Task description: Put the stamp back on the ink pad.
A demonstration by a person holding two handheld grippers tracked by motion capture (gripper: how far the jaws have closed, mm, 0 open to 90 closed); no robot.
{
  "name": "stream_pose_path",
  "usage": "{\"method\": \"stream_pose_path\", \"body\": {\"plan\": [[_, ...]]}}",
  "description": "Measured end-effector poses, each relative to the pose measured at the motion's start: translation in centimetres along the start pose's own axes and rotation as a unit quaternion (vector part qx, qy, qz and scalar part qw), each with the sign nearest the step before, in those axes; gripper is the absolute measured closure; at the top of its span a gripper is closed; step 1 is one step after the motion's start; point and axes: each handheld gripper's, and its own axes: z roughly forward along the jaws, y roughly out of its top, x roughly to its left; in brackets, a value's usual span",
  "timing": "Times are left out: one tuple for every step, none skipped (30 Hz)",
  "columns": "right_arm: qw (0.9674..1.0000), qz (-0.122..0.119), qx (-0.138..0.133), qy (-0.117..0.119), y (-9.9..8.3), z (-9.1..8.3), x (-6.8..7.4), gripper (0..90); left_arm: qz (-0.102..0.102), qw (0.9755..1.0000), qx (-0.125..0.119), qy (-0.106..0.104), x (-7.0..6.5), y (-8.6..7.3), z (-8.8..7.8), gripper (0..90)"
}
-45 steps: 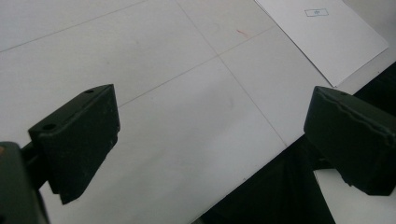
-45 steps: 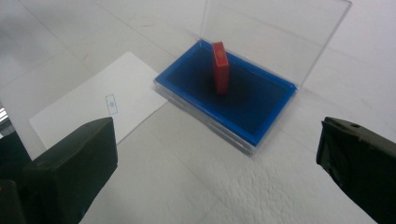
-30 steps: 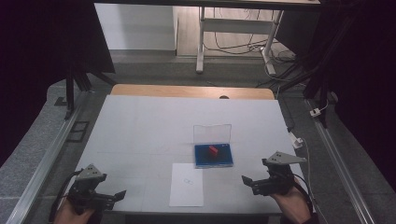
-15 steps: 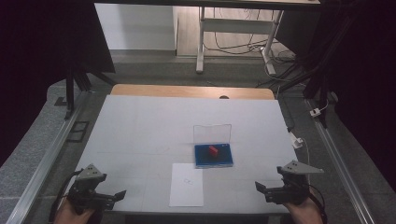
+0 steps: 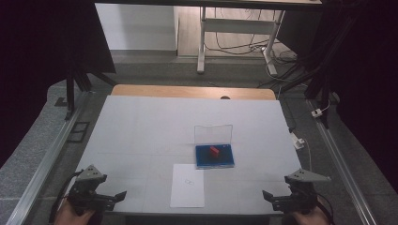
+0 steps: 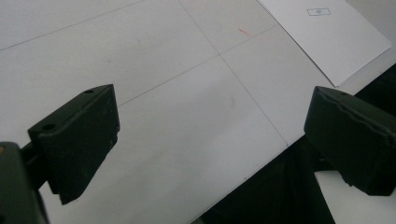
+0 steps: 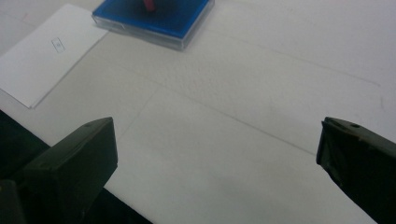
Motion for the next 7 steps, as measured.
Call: {"method": "stream_pose_path", "body": {"plan": [[1.0, 0.003, 0.004, 0.002, -0.05, 0.0, -0.02, 0.0, 0.0, 1.0, 0.0, 0.0, 0.0, 0.0, 0.01, 4.0], [1.0, 0.004, 0.001, 0.0, -0.06, -0.04, 0.0, 0.0, 0.0, 1.0, 0.001, 0.0, -0.01, 0.0, 0.02, 4.0], [1.0, 0.004, 0.001, 0.0, -0.07, -0.05, 0.02, 0.0, 0.0, 1.0, 0.001, 0.0, 0.0, 0.0, 0.01, 3.9], [1.0, 0.004, 0.002, 0.001, -0.08, 0.0, 0.0, 0.0, 0.0, 1.0, 0.0, 0.0, -0.01, 0.01, 0.0, 4.0], [1.0, 0.004, 0.005, 0.001, -0.07, 0.03, -0.02, 0.0, 0.001, 1.0, -0.001, 0.0, 0.0, 0.02, 0.01, 4.0], [1.0, 0.004, 0.006, 0.001, -0.07, 0.05, -0.02, 0.0, 0.0, 1.0, -0.001, 0.0, -0.02, 0.06, 0.03, 4.0], [1.0, 0.002, 0.007, 0.0, -0.09, 0.09, -0.05, 0.0, 0.0, 1.0, 0.0, -0.001, -0.04, 0.11, 0.07, 4.0]]}}
